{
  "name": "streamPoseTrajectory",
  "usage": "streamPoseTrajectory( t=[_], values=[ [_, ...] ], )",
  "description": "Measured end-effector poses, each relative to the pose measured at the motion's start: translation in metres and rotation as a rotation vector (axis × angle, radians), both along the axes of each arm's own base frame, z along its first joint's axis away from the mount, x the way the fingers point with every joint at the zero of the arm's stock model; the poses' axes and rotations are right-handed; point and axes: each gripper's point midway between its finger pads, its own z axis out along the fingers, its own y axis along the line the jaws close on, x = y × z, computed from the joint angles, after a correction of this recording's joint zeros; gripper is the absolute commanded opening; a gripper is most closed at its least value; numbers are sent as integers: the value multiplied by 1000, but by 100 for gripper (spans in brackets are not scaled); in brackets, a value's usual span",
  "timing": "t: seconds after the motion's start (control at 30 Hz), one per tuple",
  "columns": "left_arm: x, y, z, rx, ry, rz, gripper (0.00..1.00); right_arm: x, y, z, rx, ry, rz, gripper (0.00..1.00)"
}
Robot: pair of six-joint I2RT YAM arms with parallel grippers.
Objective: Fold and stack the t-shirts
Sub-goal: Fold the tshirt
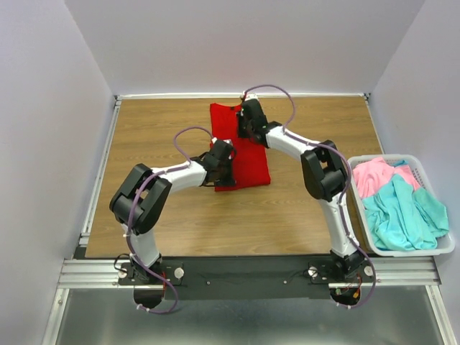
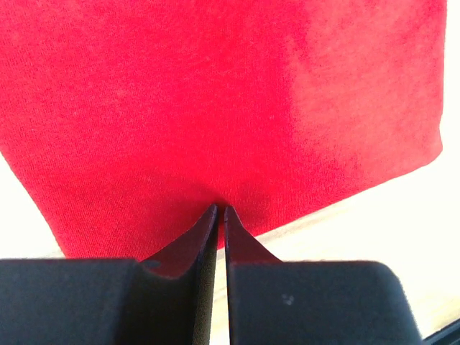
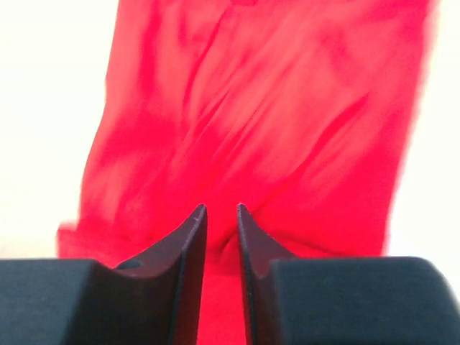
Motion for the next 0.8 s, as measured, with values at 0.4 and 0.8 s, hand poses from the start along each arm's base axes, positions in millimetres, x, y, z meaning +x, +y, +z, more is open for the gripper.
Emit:
streamPoseTrajectory(
  t=[0.4,0.8],
  values=[
    [-8,13,30,-18,-48,6,38,-18,-41,73,132,-30,58,43],
    [80,65,79,-207,-257,163,27,-106,-43,46,596,240,243,43]
  ],
)
